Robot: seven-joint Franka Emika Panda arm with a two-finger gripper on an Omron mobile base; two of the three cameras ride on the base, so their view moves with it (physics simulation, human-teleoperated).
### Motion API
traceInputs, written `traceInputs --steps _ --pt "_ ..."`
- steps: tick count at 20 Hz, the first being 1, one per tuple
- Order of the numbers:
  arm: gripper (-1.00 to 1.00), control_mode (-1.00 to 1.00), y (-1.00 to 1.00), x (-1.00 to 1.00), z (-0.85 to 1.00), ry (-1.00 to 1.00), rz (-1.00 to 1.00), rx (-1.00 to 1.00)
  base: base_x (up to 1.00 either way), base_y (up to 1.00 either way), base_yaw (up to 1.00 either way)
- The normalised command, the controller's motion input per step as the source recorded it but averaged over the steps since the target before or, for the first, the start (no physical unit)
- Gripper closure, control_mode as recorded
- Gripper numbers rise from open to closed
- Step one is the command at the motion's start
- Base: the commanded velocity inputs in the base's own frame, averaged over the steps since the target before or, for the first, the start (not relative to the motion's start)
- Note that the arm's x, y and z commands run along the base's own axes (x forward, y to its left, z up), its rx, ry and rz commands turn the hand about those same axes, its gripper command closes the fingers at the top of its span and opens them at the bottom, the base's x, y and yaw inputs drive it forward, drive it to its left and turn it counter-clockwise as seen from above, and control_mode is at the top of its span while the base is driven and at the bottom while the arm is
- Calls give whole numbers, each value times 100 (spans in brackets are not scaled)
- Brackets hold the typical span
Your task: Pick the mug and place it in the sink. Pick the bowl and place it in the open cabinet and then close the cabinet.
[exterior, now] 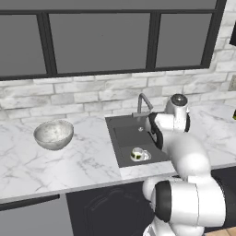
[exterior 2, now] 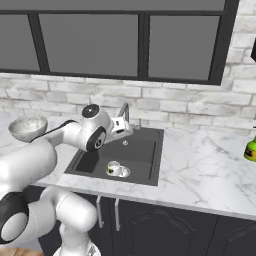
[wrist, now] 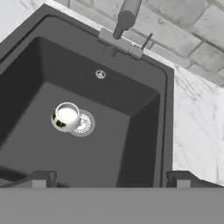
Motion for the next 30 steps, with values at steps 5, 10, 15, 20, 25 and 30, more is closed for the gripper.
traceInputs --steps 5,10,15,20,25,30 --pt "-100 -100 7 -81 28 4 -17 28 0 0 0" --pt "-100 -100 23 -34 12 0 -8 4 0 0 0" --pt "-100 -100 41 2 45 7 -6 -2 0 0 0" --pt "-100 -100 59 7 92 39 -5 0 0 0 0" --pt "-100 -100 67 0 32 28 -6 5 0 0 0" --pt "-100 -100 81 0 2 22 -15 8 0 0 0"
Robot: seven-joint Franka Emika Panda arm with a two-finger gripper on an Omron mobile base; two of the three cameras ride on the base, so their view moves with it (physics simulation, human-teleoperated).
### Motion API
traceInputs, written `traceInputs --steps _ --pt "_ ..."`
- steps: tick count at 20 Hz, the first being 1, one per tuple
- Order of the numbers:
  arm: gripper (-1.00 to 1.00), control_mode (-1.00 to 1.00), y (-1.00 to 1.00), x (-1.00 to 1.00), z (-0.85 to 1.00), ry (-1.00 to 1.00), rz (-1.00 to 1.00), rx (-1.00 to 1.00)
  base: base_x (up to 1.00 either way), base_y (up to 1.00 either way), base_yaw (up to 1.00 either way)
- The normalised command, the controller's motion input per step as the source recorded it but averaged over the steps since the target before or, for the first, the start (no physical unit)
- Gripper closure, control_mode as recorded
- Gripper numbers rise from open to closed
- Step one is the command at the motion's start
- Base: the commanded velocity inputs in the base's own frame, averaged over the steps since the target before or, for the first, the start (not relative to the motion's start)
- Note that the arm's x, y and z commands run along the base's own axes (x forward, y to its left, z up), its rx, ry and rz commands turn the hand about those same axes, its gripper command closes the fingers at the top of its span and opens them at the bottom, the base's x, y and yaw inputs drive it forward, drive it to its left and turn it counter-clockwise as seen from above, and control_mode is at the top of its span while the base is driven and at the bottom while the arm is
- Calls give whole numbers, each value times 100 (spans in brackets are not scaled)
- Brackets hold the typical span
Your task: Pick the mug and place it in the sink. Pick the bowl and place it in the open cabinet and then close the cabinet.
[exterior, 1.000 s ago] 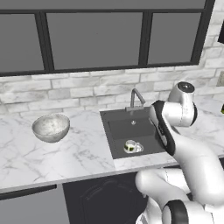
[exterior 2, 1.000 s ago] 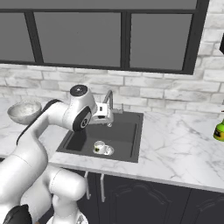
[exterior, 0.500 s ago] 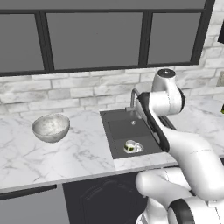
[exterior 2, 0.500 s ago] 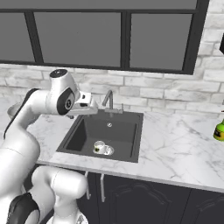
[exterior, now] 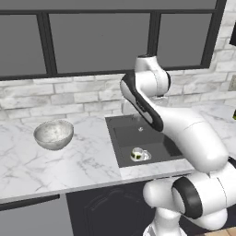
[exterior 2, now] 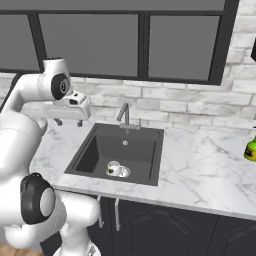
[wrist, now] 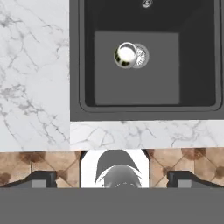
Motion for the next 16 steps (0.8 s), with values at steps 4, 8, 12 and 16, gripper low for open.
traceInputs --steps 4,8,12,16 --pt "-100 -100 56 -3 -16 2 -9 12 0 0 0" --pt "-100 -100 57 0 -23 -2 -7 13 0 0 0" --pt "-100 -100 57 0 -31 -11 -8 11 0 0 0" --pt "-100 -100 58 1 -26 -16 -12 10 0 0 0"
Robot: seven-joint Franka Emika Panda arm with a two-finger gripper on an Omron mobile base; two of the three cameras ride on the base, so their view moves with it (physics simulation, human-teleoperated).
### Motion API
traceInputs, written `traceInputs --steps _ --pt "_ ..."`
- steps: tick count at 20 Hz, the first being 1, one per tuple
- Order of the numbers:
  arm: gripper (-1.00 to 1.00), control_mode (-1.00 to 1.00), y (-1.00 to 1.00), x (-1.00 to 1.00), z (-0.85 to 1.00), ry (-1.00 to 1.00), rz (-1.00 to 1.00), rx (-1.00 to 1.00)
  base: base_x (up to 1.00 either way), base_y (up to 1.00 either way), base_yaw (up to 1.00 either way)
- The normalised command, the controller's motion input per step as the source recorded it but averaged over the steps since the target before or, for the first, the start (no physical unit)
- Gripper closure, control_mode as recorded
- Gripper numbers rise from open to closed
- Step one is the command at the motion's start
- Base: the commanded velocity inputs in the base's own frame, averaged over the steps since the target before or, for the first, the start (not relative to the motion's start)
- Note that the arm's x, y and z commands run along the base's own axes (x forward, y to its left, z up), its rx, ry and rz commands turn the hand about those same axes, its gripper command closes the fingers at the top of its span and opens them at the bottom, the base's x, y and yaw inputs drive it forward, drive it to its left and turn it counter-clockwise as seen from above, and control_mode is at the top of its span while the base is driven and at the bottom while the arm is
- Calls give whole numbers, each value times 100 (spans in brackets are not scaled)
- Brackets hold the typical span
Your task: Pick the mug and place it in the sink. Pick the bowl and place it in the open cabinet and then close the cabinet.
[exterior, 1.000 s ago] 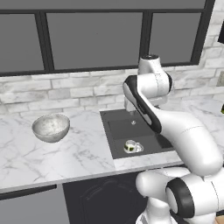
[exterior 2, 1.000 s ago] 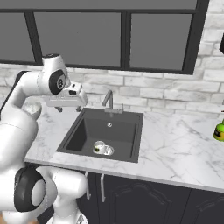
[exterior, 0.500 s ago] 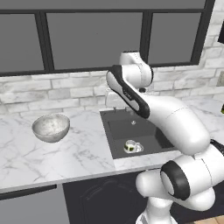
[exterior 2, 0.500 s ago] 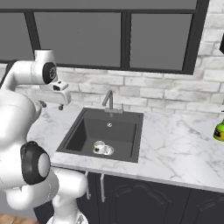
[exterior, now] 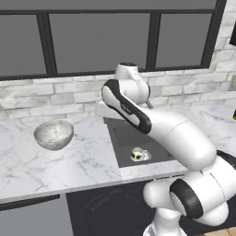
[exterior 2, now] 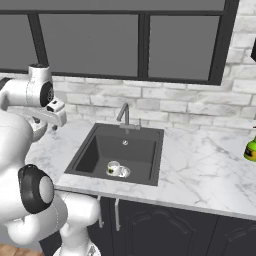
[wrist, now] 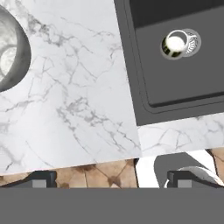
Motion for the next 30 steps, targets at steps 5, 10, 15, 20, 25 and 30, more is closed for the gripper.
traceInputs --steps 5,10,15,20,25,30 --pt "-100 -100 59 1 -1 -1 -12 16 0 0 0" --pt "-100 -100 69 8 0 0 -12 9 0 0 0" --pt "-100 -100 64 16 0 0 -11 7 0 0 0" --pt "-100 -100 38 33 -22 0 -9 2 0 0 0" --pt "-100 -100 10 38 -32 -4 -1 2 0 0 0" --pt "-100 -100 2 30 -18 -7 0 1 0 0 0"
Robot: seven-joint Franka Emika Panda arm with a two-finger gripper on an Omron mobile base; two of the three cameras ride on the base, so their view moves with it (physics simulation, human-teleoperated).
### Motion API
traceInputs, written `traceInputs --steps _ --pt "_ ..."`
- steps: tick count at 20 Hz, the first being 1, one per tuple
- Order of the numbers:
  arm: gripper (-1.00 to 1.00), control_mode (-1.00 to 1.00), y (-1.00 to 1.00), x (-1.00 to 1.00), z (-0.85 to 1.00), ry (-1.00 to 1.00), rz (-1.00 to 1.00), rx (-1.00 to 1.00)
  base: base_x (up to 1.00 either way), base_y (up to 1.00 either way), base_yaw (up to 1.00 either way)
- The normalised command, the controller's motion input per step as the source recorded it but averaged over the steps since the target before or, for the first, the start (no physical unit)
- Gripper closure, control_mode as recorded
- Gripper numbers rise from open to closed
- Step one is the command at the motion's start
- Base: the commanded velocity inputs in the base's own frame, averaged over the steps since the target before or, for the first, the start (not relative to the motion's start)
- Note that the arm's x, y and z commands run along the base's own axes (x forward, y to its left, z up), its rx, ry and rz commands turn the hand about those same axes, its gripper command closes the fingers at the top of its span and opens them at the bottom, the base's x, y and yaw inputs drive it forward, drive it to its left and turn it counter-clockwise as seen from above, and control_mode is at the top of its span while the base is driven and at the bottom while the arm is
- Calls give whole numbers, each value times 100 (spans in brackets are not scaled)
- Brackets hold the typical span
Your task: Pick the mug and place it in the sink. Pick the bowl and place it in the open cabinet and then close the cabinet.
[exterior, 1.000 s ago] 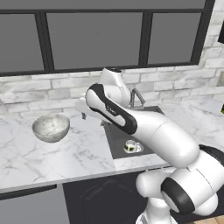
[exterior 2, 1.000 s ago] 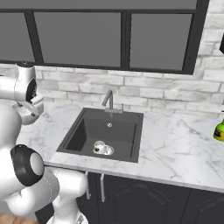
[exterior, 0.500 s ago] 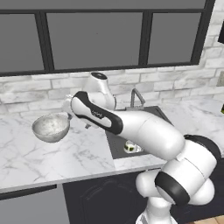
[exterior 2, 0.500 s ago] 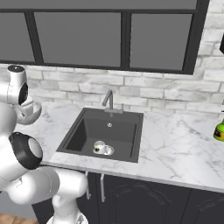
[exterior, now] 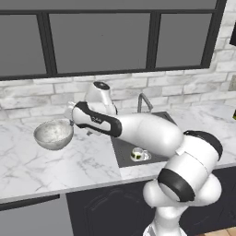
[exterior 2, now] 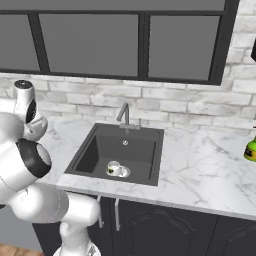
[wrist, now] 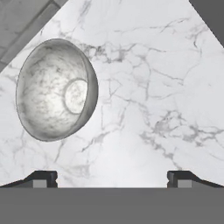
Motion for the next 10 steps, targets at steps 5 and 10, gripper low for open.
traceInputs --steps 5,10 --pt "-100 -100 5 28 -16 -4 0 1 0 0 0" --pt "-100 -100 9 24 -26 -2 -1 2 0 0 0"
